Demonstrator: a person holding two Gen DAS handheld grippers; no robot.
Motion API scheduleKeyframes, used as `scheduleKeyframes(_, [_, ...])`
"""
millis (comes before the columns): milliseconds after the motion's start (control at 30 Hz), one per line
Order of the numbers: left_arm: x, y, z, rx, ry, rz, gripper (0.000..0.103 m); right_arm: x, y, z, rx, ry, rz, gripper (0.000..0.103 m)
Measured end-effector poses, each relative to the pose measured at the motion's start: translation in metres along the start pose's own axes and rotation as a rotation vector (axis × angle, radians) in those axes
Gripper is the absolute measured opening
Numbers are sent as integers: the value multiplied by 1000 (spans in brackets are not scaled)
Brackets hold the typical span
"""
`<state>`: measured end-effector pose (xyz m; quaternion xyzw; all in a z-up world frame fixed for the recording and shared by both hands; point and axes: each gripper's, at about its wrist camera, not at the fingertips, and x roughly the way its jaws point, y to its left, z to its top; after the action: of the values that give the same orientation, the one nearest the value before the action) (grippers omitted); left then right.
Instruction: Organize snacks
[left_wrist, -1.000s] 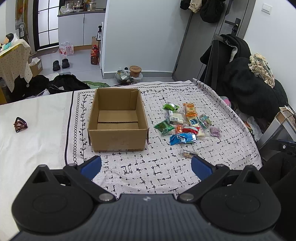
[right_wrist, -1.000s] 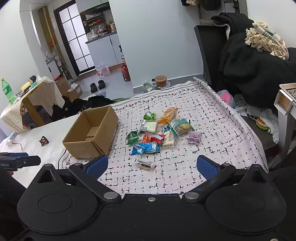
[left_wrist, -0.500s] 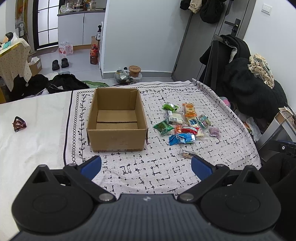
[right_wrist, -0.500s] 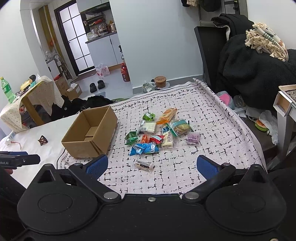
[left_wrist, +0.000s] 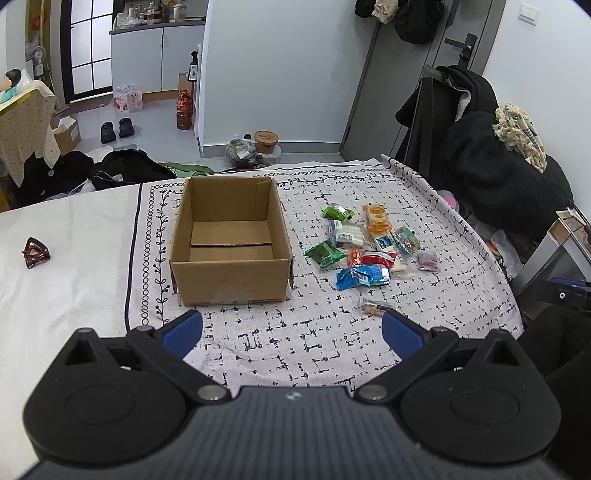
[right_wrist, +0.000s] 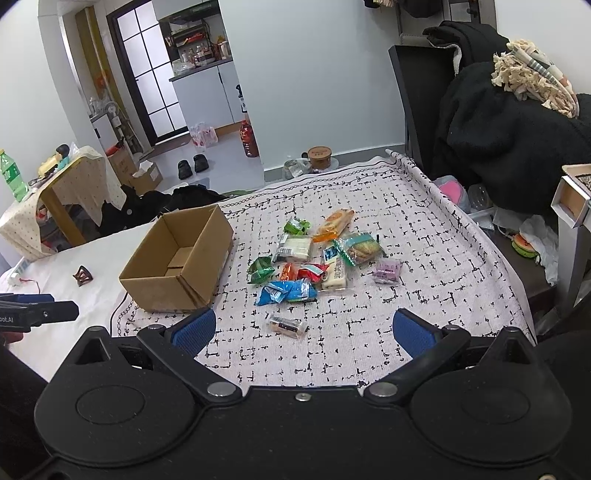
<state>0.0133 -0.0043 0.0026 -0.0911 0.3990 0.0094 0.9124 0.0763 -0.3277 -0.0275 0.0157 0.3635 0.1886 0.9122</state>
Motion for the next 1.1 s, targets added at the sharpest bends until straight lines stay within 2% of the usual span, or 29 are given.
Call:
scheduleKeyframes(233, [12,-1,6,30,0,0,103,13,-3,0,-7,18,-18,103])
scheduleKeyframes(1100, [103,-18,41,96,71,-18,103,70,-36,10,38,65,-54,103])
